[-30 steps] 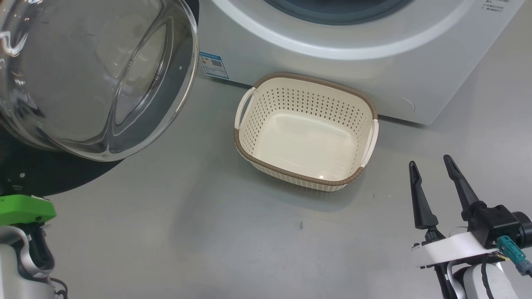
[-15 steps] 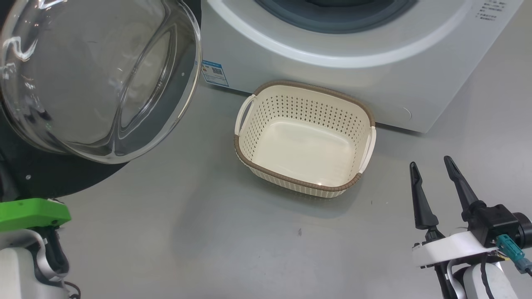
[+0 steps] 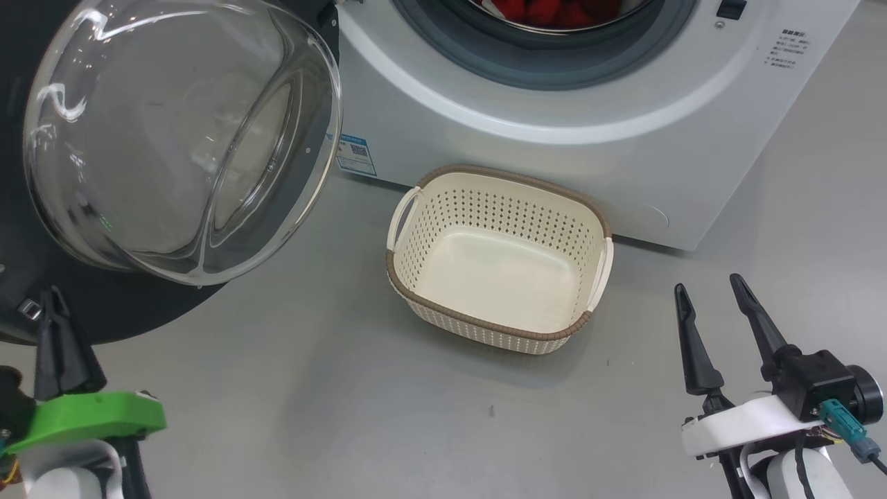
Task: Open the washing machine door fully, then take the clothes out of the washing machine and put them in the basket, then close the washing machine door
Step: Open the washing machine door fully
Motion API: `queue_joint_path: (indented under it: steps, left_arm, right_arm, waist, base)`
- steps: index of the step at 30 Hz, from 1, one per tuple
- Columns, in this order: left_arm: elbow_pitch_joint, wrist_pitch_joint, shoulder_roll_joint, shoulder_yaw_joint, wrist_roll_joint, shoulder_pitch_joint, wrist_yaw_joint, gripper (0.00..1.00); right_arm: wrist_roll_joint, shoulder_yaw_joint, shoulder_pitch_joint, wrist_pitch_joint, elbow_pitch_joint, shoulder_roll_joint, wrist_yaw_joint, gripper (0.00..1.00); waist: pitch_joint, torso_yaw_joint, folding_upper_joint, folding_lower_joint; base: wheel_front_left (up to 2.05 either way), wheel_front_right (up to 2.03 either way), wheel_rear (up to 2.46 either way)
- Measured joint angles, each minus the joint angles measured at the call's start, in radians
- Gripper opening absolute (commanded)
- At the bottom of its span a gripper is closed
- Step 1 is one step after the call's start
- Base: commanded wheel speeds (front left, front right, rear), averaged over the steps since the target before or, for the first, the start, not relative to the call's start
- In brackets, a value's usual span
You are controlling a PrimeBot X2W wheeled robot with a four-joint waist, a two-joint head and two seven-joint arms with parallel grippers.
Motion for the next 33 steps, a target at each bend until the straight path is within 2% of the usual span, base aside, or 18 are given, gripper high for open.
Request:
queue_joint_path:
  steps: [8, 9, 10, 11, 12, 13, 24, 33]
  left_arm:
    - [-0.025, 0.000, -0.007, -0.114, 0.029, 0.096, -0.048, 0.00]
    - [-0.024, 0.000, -0.007, -0.128, 0.032, 0.109, -0.053, 0.16]
    - [-0.022, 0.000, -0.007, -0.138, 0.034, 0.123, -0.056, 0.43]
    - [-0.024, 0.000, -0.007, -0.145, 0.036, 0.137, -0.057, 0.57]
    - [-0.025, 0.000, -0.006, -0.154, 0.038, 0.148, -0.057, 0.95]
    - [-0.026, 0.000, -0.006, -0.162, 0.041, 0.156, -0.064, 1.00]
    - [-0.091, 0.000, -0.002, -0.247, 0.075, 0.200, -0.107, 1.00]
    - [-0.105, 0.000, 0.000, -0.279, 0.079, 0.217, -0.114, 1.00]
  right_arm:
    - [0.004, 0.000, 0.028, 0.000, 0.003, 0.006, 0.000, 1.00]
    - [0.004, 0.002, 0.030, 0.000, 0.004, 0.006, 0.000, 1.00]
    - [0.004, 0.005, 0.033, 0.000, 0.005, 0.006, 0.000, 1.00]
    - [0.004, 0.008, 0.035, 0.000, 0.006, 0.007, 0.000, 1.00]
    - [0.004, 0.010, 0.038, 0.000, 0.006, 0.008, 0.000, 1.00]
    - [0.004, 0.012, 0.040, 0.000, 0.006, 0.008, 0.000, 1.00]
    - [0.013, 0.053, 0.062, 0.000, 0.014, 0.011, 0.000, 1.00]
    - [0.049, 0.066, 0.066, 0.000, 0.005, 0.012, -0.010, 1.00]
  waist:
    - [-0.043, -0.005, 0.0000, 0.0000]
    - [-0.049, -0.006, 0.0001, 0.0000]
    - [-0.054, -0.008, 0.0000, 0.0000]
    - [-0.059, -0.011, 0.0000, 0.0000]
    - [-0.063, -0.014, 0.0000, 0.0000]
    - [-0.068, -0.018, 0.0000, 0.0000]
    - [-0.112, -0.092, 0.0000, 0.0000]
    - [-0.130, -0.179, 0.0000, 0.0000]
  base:
    - [0.00, 0.00, 0.00]
    - [0.00, 0.00, 0.00]
    - [0.00, 0.00, 0.00]
    - [0.00, 0.00, 0.00]
    - [0.00, 0.00, 0.00]
    - [0.00, 0.00, 0.00]
    - [0.00, 0.00, 0.00]
    - [0.00, 0.00, 0.00]
